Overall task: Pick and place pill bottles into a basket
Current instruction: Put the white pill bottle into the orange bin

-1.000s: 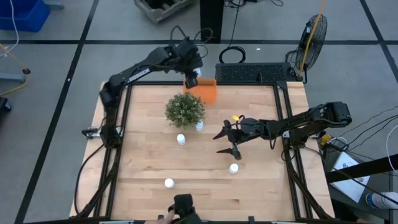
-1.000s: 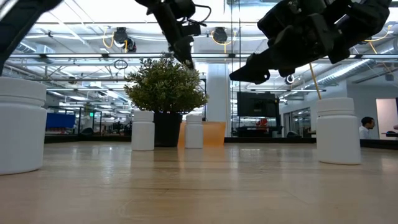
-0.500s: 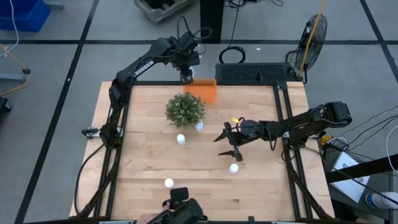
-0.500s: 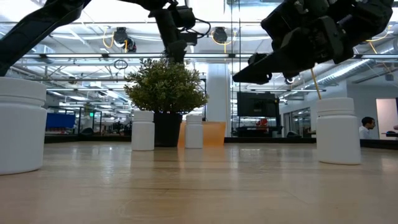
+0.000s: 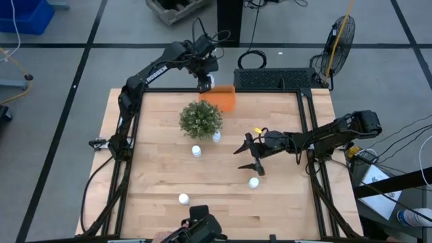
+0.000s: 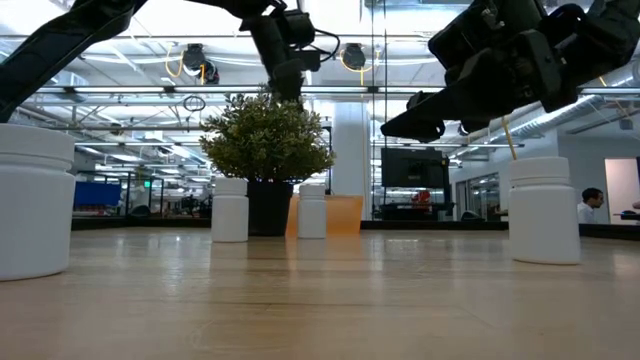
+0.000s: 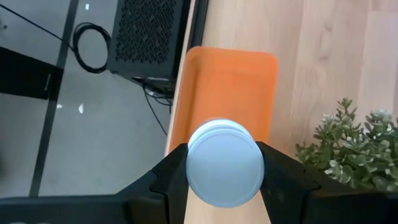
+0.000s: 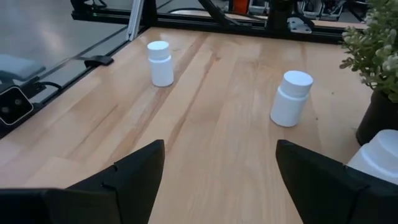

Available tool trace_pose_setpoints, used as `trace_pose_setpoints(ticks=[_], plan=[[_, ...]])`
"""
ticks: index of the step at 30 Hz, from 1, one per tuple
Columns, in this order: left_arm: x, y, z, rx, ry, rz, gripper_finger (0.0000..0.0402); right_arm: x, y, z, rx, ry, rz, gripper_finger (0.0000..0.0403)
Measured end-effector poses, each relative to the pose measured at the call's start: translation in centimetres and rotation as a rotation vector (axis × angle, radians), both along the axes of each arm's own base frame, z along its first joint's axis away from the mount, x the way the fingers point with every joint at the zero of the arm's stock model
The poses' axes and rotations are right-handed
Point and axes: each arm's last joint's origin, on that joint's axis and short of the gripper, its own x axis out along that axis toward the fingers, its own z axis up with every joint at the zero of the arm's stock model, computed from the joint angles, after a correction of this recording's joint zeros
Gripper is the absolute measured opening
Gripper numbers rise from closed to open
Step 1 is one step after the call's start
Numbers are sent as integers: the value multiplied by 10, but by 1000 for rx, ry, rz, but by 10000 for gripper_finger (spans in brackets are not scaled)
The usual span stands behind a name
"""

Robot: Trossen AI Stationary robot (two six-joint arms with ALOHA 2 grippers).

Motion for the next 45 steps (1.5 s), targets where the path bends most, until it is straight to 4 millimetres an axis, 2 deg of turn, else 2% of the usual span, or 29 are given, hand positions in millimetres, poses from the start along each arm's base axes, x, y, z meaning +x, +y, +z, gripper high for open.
trace_pose_setpoints(ticks=[17,23,38,45], plan=[[8,5,-56,-99,55,-21,162,0,2,1,1,-6,8,297],[9,5,-67,-116,62,-31,162,0,2,1,1,-6,8,297],[13,11,-71,-116,10,-40,162,0,2,1,1,-6,8,297],[20,23,-102,-150,62,-20,162,-1,4,-1,1,7,16,297]])
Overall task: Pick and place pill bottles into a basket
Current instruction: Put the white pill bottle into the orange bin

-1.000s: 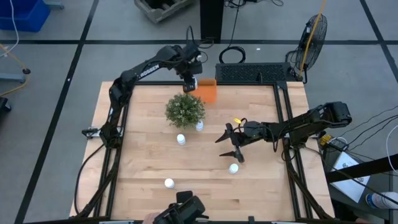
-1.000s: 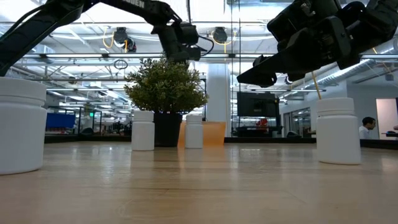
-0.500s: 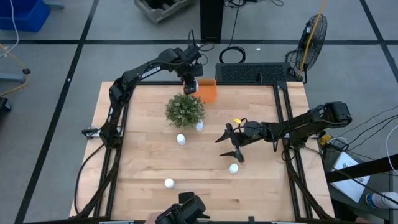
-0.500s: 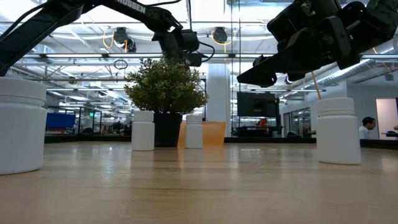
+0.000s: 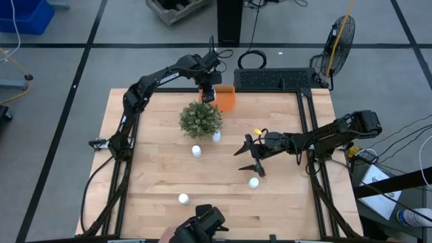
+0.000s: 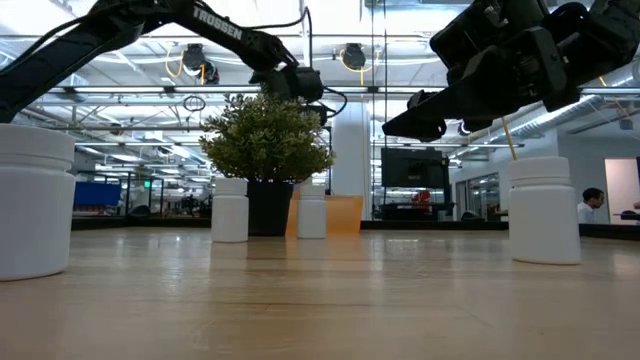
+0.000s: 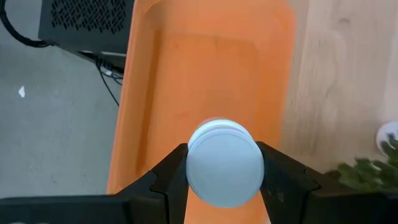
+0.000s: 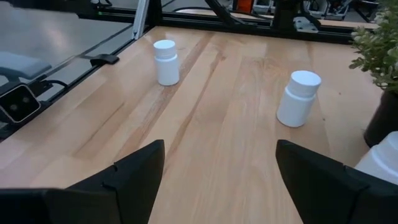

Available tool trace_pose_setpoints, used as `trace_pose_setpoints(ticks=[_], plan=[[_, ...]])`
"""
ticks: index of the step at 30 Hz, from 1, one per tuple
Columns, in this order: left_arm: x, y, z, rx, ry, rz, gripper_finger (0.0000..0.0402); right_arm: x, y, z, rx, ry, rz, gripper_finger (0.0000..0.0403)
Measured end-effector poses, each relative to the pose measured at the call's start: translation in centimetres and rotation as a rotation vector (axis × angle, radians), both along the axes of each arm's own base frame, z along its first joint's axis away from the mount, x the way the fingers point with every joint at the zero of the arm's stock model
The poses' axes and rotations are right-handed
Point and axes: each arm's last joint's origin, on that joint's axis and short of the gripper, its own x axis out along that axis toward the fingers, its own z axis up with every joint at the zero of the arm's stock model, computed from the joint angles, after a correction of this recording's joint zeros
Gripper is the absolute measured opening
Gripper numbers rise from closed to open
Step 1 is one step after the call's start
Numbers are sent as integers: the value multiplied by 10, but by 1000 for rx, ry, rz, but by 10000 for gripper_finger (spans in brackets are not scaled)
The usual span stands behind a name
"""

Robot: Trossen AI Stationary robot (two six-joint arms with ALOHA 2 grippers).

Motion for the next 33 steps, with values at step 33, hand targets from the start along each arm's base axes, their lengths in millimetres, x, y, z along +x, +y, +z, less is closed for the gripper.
trace_pose_setpoints(ticks=[33], plan=[[-5,17,-15,-10,16,61,162,0,4,0,-10,-1,19,297]])
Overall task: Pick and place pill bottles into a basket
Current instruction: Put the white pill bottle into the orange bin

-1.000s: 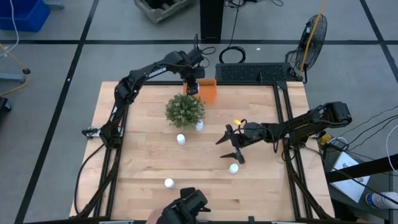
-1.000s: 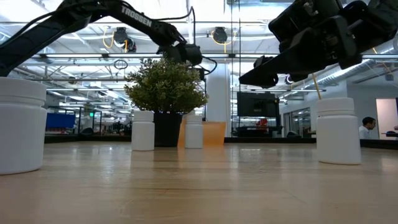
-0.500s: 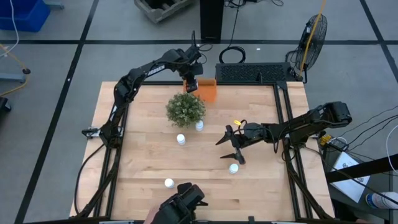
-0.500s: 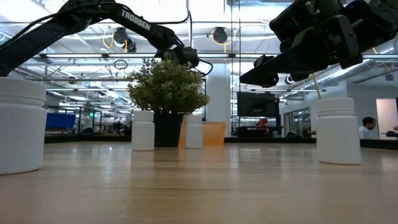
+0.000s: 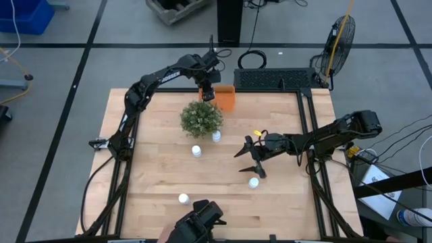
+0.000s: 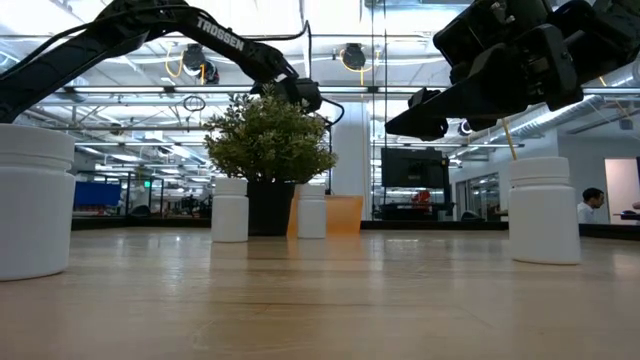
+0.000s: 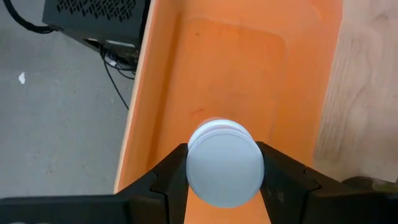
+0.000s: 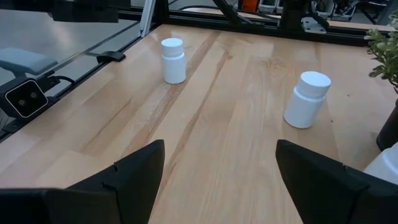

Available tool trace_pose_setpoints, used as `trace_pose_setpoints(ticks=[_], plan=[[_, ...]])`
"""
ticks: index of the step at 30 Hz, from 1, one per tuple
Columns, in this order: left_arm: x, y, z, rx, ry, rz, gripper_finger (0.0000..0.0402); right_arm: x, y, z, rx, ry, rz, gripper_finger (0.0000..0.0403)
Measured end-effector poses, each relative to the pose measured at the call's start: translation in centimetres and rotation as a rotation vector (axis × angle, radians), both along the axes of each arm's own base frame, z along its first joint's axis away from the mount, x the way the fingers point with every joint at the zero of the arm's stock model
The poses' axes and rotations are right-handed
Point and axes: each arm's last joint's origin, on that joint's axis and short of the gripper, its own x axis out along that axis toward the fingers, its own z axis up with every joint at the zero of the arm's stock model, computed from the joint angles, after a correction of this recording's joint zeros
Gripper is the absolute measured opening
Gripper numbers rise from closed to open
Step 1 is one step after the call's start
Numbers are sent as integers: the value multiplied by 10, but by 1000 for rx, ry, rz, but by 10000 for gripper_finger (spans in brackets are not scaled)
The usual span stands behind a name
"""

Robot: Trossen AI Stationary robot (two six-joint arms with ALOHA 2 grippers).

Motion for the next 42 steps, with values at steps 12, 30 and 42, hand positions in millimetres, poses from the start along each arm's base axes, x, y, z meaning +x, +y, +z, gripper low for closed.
trace_pose_setpoints(ticks=[12,30,42], plan=[[4,1,-16,-20,38,4,162,0,0,0,2,1,1,297],[7,1,-23,-24,45,10,162,-1,2,-1,5,11,6,297],[7,1,-23,-26,44,14,237,-1,2,-1,8,12,5,297]])
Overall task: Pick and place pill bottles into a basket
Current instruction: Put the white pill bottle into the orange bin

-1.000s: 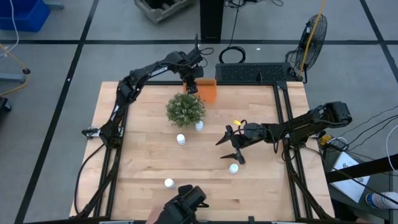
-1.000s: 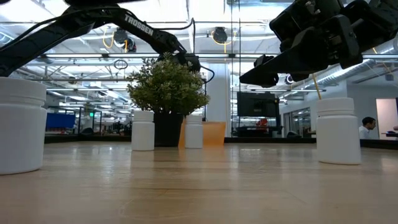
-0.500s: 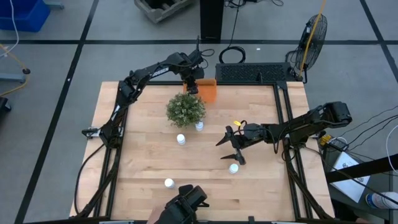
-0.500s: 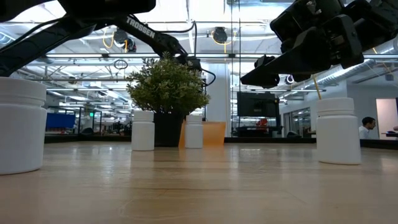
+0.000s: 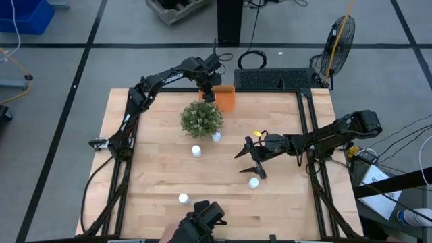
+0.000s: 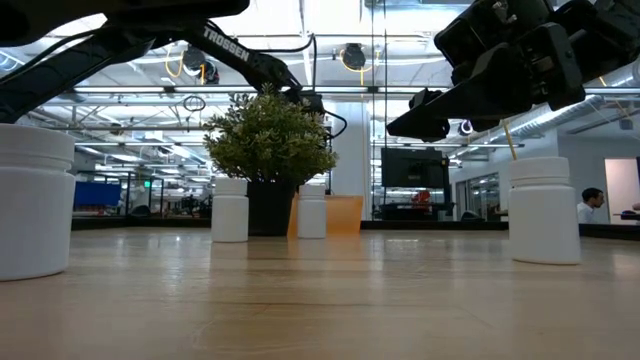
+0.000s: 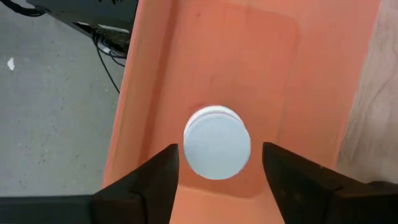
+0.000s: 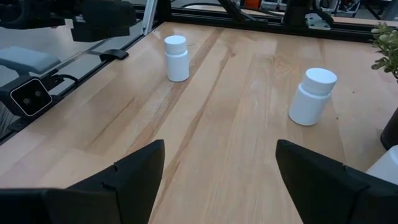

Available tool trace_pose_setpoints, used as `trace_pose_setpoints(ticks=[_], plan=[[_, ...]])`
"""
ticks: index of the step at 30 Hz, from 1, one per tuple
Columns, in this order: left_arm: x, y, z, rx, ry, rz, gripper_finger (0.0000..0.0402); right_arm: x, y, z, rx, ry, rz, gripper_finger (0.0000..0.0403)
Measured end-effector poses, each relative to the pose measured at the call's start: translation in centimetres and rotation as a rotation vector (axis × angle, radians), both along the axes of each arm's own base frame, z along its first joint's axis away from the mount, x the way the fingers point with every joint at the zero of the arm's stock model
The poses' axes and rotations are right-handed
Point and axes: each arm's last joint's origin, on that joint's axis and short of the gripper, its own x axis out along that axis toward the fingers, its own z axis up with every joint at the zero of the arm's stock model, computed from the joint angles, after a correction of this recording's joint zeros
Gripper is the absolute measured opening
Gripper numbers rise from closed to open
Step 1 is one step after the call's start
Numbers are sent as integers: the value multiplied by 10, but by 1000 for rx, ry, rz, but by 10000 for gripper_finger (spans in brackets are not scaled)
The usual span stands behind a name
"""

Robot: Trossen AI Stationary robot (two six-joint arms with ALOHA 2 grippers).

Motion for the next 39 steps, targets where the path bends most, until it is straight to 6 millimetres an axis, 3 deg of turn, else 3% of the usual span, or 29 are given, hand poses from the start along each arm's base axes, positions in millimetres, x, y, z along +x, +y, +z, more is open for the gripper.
trace_pose_setpoints(ticks=[12,22,39], plan=[[-2,-1,-1,5,36,12,220,-1,0,-2,-4,19,1,297],[-1,-5,6,-9,40,0,237,-1,0,-2,-3,27,0,297],[-3,-9,71,66,5,9,255,-1,0,-3,-4,39,1,297]])
